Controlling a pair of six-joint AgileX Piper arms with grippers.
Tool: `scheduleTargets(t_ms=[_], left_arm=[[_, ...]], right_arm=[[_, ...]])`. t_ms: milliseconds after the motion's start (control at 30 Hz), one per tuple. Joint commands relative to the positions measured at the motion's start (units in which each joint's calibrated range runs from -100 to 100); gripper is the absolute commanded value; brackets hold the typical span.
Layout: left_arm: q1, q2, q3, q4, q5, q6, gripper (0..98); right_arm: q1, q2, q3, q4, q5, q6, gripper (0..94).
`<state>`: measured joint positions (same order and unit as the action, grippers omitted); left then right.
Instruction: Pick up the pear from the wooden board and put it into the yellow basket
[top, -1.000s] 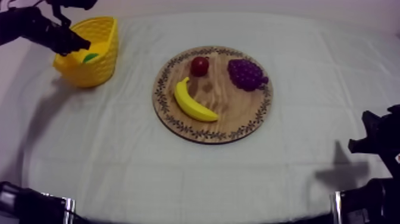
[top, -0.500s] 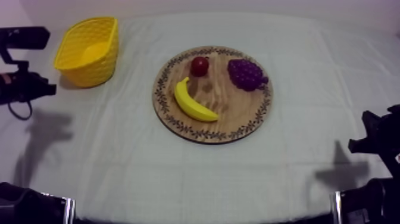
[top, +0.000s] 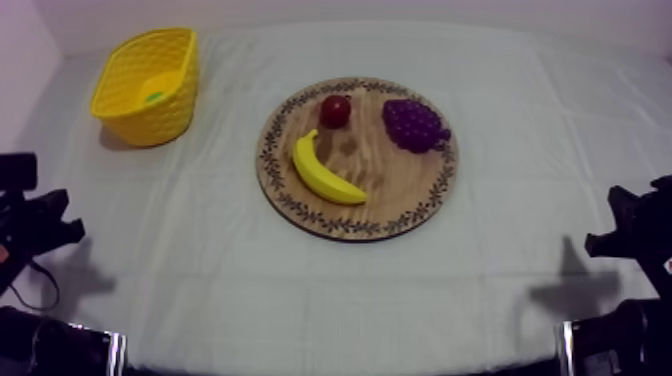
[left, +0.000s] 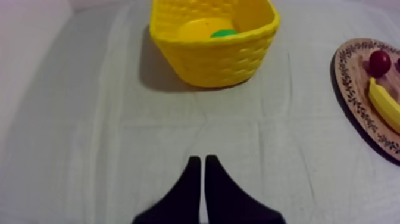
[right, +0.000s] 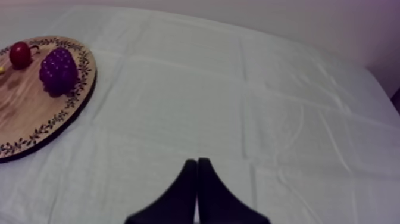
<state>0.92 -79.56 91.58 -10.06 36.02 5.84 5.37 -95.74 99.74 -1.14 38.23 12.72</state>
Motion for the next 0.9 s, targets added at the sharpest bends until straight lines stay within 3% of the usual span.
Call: scheduleTargets(t_ms=[0, 233, 367, 500, 667, 867], left_arm=[[0.0, -10.6, 3.4, 0.65, 1.0, -0.4, 0.0], [0.5, -18.6, 5.1, 4.11, 4.6, -6.3, 0.0], [1.5, -20.0, 5.4, 4.8, 4.8, -6.6, 0.0], [2.0, -20.3, 7.4, 6.53, -2.3, -2.5, 0.0], [2.1, -20.4, 8.1, 7.45, -4.1, 4.9, 0.0], [2.2, -20.4, 8.2, 7.62, -4.5, 5.3, 0.0]], right_arm=[[0.0, 0.0, 0.0, 0.0, 0.0, 0.0, 0.3], [0.0, 0.0, 0.0, 0.0, 0.0, 0.0, 0.3], [0.0, 0.0, 0.0, 0.0, 0.0, 0.0, 0.3], [0.0, 0.0, 0.0, 0.0, 0.0, 0.0, 0.3], [0.0, 0.0, 0.0, 0.0, 0.0, 0.0, 0.3], [0.0, 0.0, 0.0, 0.0, 0.0, 0.0, 0.3]])
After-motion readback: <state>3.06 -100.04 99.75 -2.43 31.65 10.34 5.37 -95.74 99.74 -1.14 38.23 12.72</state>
